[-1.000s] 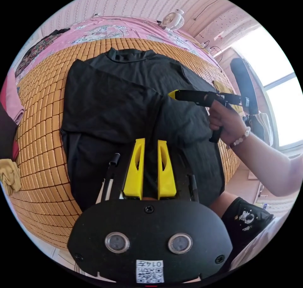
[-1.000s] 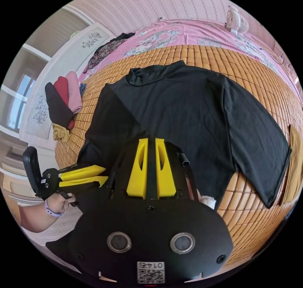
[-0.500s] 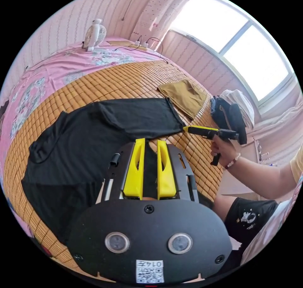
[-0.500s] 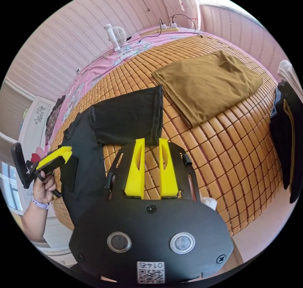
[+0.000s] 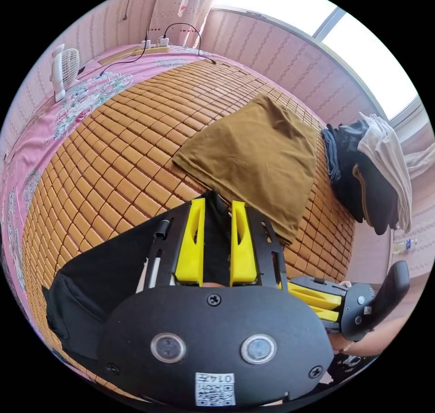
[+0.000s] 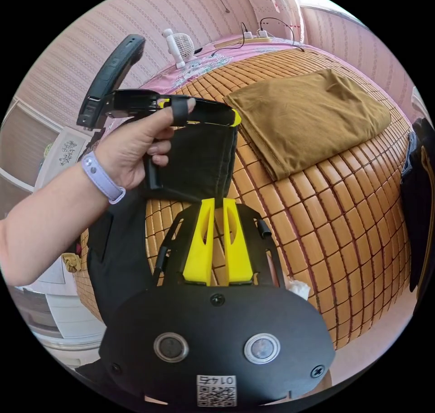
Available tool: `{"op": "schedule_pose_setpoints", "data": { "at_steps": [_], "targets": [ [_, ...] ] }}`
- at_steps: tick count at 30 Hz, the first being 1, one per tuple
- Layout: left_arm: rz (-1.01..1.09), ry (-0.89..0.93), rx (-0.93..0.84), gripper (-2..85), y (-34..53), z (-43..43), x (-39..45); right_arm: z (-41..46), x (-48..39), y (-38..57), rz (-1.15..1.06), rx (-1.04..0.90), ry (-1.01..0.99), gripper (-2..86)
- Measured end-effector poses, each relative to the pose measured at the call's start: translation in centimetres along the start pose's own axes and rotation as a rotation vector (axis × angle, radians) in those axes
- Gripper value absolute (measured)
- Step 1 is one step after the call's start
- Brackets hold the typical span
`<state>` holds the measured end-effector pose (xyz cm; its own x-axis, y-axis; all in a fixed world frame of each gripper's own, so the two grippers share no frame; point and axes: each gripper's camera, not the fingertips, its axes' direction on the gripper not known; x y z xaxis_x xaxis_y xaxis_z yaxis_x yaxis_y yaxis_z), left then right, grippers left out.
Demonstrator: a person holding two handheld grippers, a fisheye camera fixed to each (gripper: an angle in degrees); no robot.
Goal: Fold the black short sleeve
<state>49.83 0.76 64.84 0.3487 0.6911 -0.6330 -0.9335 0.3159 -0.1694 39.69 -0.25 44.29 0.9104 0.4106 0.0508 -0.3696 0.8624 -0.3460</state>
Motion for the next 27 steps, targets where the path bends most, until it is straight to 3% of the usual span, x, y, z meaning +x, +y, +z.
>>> {"op": "schedule_pose_setpoints", "data": {
  "at_steps": [4, 9, 14, 18, 22, 27],
  "targets": [
    [-0.027, 0.035, 0.011, -0.2, 0.7, -1.0, -1.3, -1.0, 0.9, 0.1, 0.000, -0.003, -0.067, 1.9],
    [-0.081, 0.020, 0.280, -0.9, 7.1, -8.8, -3.8, -4.7, -0.5, -0.2, -0.158, 0.064, -0.169, 1.7],
    [-0.235, -0.039, 0.498, -0.7, 19.8, -19.6, -7.5, -8.1, -6.4, -0.3, -0.369, 0.088, -0.365, 2.1],
    [-0.395, -0.057, 0.492, 1.2, 29.3, -22.4, -9.2, -6.9, -12.8, 1.9, -0.573, -0.080, -0.503, 3.5],
    [-0.674, 0.012, 0.336, 8.3, 38.9, -20.1, -12.0, -2.2, -15.9, 3.9, -0.650, -0.308, -0.434, 6.7],
    [-0.776, -0.090, 0.331, 8.5, 44.0, -20.8, -14.4, 0.2, -17.4, 0.1, -0.647, -0.271, -0.295, 7.9]
  ]
}}
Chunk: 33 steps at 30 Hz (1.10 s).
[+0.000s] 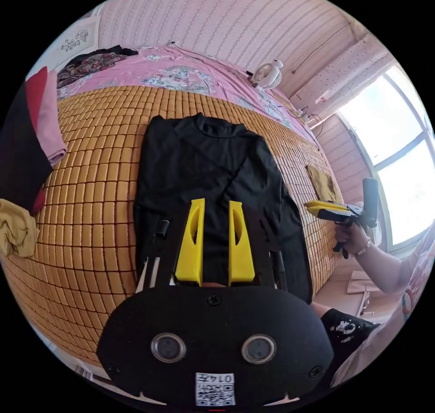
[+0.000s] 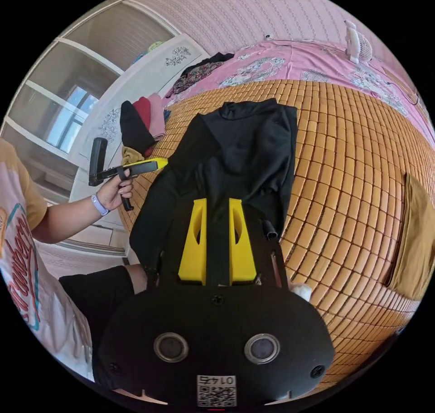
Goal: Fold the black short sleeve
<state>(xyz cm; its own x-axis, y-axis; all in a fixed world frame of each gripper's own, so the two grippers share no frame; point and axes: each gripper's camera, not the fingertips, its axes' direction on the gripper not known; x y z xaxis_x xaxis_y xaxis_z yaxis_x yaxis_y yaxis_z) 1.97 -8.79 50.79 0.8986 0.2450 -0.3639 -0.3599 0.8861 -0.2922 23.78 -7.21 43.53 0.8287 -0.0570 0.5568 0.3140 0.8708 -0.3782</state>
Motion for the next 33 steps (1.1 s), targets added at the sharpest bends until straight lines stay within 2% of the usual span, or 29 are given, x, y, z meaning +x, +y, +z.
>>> {"op": "schedule_pose_setpoints", "data": {
  "at_steps": [10, 15, 17, 21, 25, 28, 33],
  "targets": [
    [-0.050, -0.105, 0.099, 9.8, -7.0, 0.5, -8.5, 5.4, 2.3, -13.8, 0.046, 0.049, 0.314, 10.2],
    [-0.041, -0.144, 0.048, 10.5, -9.2, 2.5, -10.2, 9.0, 4.3, -17.1, 0.102, -0.074, 0.430, 9.7],
    [-0.074, -0.143, 0.004, 11.4, -9.7, 3.5, -11.4, 8.5, 5.3, -17.5, 0.112, -0.060, 0.415, 6.8],
    [-0.096, -0.104, -0.014, 10.0, -10.5, 4.2, -12.9, 6.2, 8.8, -17.8, 0.217, -0.002, 0.236, 2.3],
    [-0.009, -0.092, -0.118, 0.8, -12.1, 5.5, -13.1, 4.6, 11.6, -18.2, 0.286, 0.046, 0.094, 1.4],
    [0.026, -0.148, -0.092, -0.7, -12.5, 5.2, -13.0, 3.5, 12.4, -18.8, 0.278, 0.083, 0.082, 1.1],
    [0.080, -0.065, 0.078, -1.0, -13.0, 1.5, -12.3, 0.4, 12.0, -19.6, 0.209, 0.146, 0.066, 0.9]
  ]
}}
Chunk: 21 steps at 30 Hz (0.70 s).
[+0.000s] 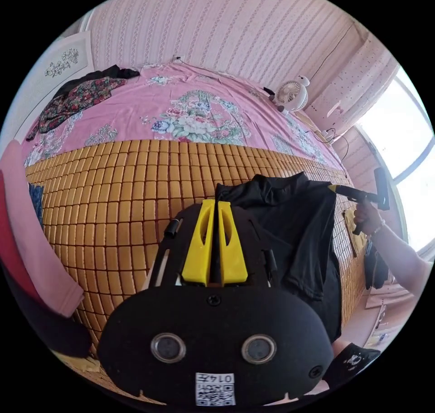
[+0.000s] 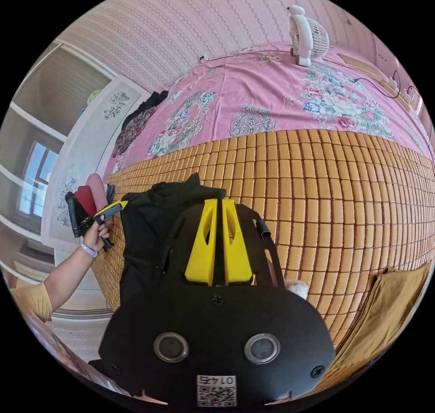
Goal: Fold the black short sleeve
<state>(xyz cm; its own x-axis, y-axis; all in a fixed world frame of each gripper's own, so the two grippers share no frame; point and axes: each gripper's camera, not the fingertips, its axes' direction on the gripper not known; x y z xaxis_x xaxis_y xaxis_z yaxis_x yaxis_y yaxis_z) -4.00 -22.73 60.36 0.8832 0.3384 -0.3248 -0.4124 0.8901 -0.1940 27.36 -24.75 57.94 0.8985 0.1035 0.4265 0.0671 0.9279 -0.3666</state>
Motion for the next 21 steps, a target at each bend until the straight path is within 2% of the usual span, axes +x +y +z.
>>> {"op": "schedule_pose_setpoints", "data": {
  "at_steps": [5, 12, 16, 18, 21],
  "targets": [
    [0.118, 0.111, 0.122, -1.0, 2.1, -6.5, 1.2, -4.7, -1.6, 2.0, -0.120, 0.037, -0.088, 0.9],
    [0.211, 0.248, 0.108, -0.9, 11.0, -14.0, 2.2, -11.8, -3.2, 11.3, -0.193, -0.003, -0.238, 1.2],
    [0.117, 0.434, -0.027, -0.2, 20.4, -15.9, 2.4, -13.1, -3.5, 20.2, -0.129, -0.131, -0.321, 2.0],
    [0.001, 0.426, -0.140, 1.5, 24.7, -14.9, 2.0, -11.7, -3.4, 24.5, -0.094, -0.203, -0.300, 3.0],
    [-0.177, 0.317, -0.274, 3.9, 31.6, -12.9, 0.9, -7.3, -2.0, 30.9, 0.029, -0.420, -0.188, 5.6]
  ]
}}
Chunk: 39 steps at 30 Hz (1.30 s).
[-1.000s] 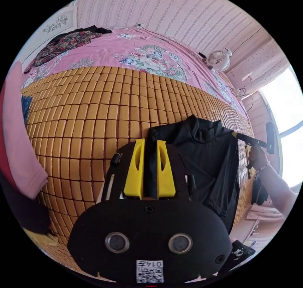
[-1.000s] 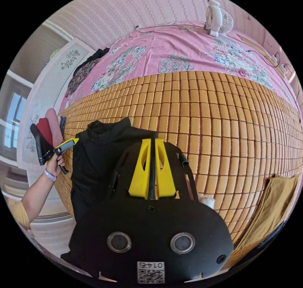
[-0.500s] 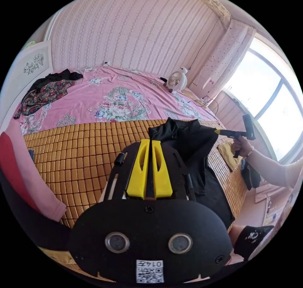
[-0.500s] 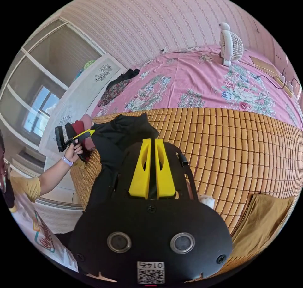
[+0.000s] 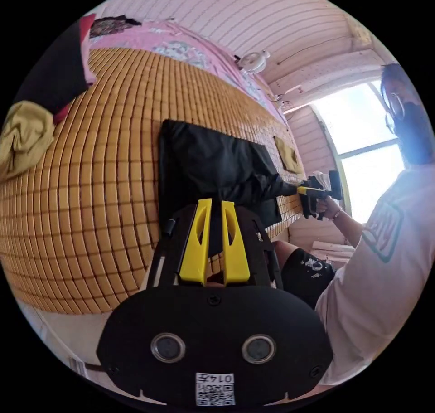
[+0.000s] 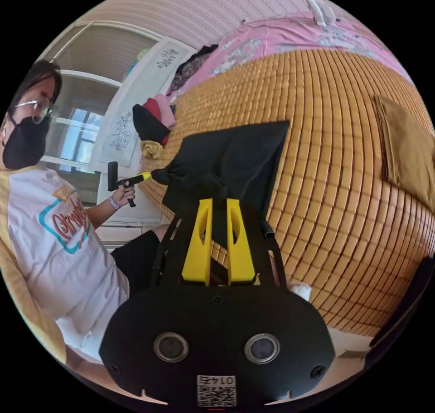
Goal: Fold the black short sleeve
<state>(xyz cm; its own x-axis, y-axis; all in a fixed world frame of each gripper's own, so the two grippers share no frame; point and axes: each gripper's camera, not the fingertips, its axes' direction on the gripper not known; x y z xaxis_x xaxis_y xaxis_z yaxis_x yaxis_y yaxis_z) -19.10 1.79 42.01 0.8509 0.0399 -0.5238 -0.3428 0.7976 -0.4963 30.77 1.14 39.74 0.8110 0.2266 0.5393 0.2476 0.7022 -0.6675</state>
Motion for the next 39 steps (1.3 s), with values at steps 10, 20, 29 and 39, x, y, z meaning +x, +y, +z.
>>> {"op": "schedule_pose_setpoints", "data": {
  "at_steps": [10, 20, 29, 39],
  "targets": [
    [0.207, -0.112, -0.040, 5.2, 2.1, 5.1, 4.4, 6.1, -6.9, -0.6, -0.294, 0.114, 0.139, 10.0],
    [0.415, -0.305, -0.056, 3.5, 5.1, 15.2, 9.4, 12.8, -8.8, -0.9, -0.288, 0.164, 0.270, 2.2],
    [0.417, -0.377, -0.134, 4.0, 12.2, 15.8, 10.9, 15.0, -12.7, 4.4, -0.351, 0.046, 0.374, 1.6],
    [0.193, -0.609, 0.100, 7.6, 14.2, 12.4, 7.1, 11.4, -9.0, 5.7, 0.011, 0.285, 0.475, 9.1]
  ]
}}
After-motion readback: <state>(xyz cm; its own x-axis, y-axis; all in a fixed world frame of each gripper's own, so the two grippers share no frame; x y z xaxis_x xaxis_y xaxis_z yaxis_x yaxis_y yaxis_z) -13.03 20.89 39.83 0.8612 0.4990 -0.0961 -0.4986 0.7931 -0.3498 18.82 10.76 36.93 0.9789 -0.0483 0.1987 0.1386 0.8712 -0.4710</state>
